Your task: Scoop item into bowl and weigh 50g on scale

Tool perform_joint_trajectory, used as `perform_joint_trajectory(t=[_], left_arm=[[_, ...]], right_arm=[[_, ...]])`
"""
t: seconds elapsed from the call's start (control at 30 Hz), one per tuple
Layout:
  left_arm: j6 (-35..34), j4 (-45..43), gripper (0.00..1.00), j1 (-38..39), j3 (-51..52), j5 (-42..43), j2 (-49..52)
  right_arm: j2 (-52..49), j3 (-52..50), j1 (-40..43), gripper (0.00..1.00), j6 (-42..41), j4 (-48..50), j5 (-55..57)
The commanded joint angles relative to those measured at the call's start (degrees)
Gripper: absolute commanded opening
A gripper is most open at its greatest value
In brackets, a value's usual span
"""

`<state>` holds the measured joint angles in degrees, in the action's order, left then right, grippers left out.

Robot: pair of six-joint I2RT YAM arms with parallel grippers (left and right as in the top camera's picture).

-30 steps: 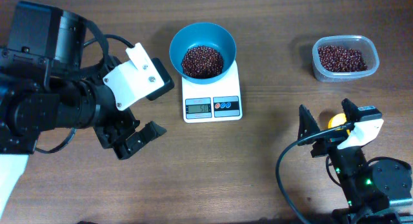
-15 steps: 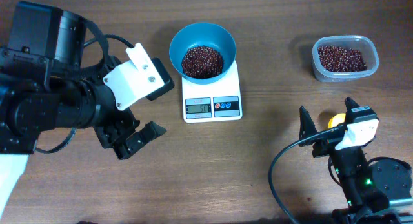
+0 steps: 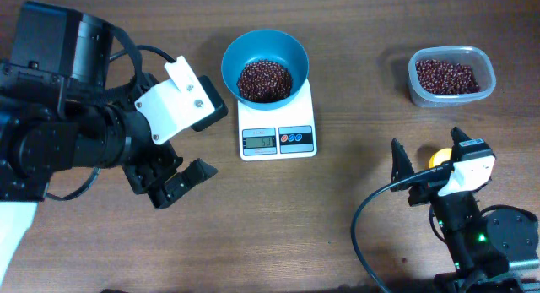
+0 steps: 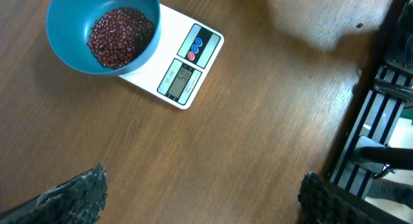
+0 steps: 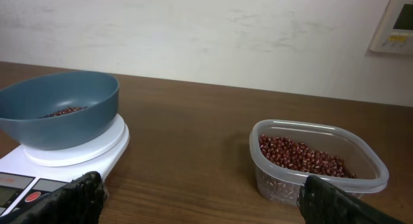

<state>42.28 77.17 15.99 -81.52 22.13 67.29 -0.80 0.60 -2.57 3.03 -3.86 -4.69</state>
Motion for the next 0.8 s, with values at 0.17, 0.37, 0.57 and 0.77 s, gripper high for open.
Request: perform_joint_trajectory(t=[0.17, 0.37, 0.57, 0.77], left_arm=[[0.7, 0.07, 0.99, -0.07, 0.07, 0.61, -0.13], [0.7, 0.07, 0.99, -0.07, 0.07, 0.61, -0.13], [0.7, 1.38, 0.99, -0.09, 0.04, 0.61, -0.15], [0.7, 0.96, 0.99, -0.15, 0.83, -1.55, -9.92]], right_arm=[[0.59, -0.28, -0.52, 0.99, -0.04, -0.42, 0.66], [0.59, -0.28, -0.52, 0.99, -0.04, -0.42, 0.66], [0.59, -0.28, -0.52, 0.99, -0.04, -0.42, 0.66], [0.59, -0.28, -0.52, 0.99, -0.04, -0.42, 0.66]])
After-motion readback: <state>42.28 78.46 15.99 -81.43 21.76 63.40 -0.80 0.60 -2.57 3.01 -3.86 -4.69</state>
